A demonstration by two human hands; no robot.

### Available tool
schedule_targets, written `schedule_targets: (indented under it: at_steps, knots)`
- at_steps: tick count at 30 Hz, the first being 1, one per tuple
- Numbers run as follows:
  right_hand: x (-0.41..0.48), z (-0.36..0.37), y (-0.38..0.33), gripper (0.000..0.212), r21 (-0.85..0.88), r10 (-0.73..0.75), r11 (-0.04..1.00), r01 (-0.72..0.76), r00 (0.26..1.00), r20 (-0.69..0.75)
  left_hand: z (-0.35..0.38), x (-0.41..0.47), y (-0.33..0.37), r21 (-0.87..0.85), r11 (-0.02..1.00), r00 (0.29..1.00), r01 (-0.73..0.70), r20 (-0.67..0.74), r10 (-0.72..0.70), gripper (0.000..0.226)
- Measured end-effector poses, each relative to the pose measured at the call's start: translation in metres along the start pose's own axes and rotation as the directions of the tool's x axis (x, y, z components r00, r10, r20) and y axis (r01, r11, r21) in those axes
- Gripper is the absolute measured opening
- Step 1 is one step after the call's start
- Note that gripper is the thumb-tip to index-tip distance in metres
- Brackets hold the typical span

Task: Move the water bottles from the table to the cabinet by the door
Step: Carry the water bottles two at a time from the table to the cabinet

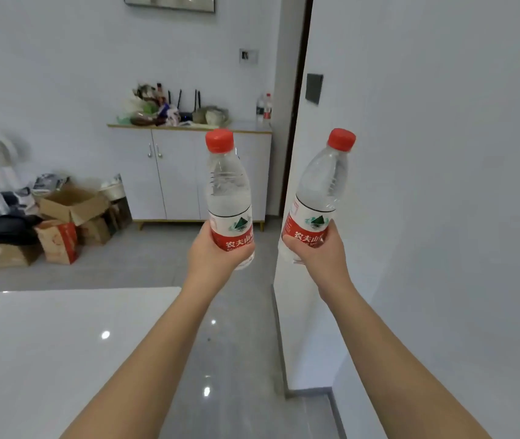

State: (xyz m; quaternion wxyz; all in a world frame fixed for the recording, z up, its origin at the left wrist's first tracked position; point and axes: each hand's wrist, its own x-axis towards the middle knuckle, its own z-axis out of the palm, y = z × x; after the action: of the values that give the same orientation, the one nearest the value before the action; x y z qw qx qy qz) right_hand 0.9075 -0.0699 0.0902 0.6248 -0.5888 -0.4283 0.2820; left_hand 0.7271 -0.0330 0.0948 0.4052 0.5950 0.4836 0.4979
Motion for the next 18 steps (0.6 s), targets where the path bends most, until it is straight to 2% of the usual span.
schedule_targets:
  at_steps: [9, 13, 18]
  knots:
    - [0.034, 0.005, -0.117, 0.062, 0.024, -0.220, 0.975, 0.220, 0.975, 0.027, -0.040, 0.041, 0.110, -0.027, 0.979, 0.979, -0.202, -0.003, 0.202, 0.056]
    - [0.040, 0.009, -0.146, 0.064, 0.035, -0.245, 0.969, 0.243, 0.969, 0.042, -0.048, 0.049, 0.137, -0.077, 0.967, 0.970, -0.242, -0.011, 0.242, 0.060]
    - [0.044, 0.015, -0.158, 0.065, 0.087, -0.241, 0.968, 0.235, 0.969, 0.062, -0.055, 0.055, 0.154, -0.176, 0.960, 0.975, -0.219, 0.005, 0.224, 0.059]
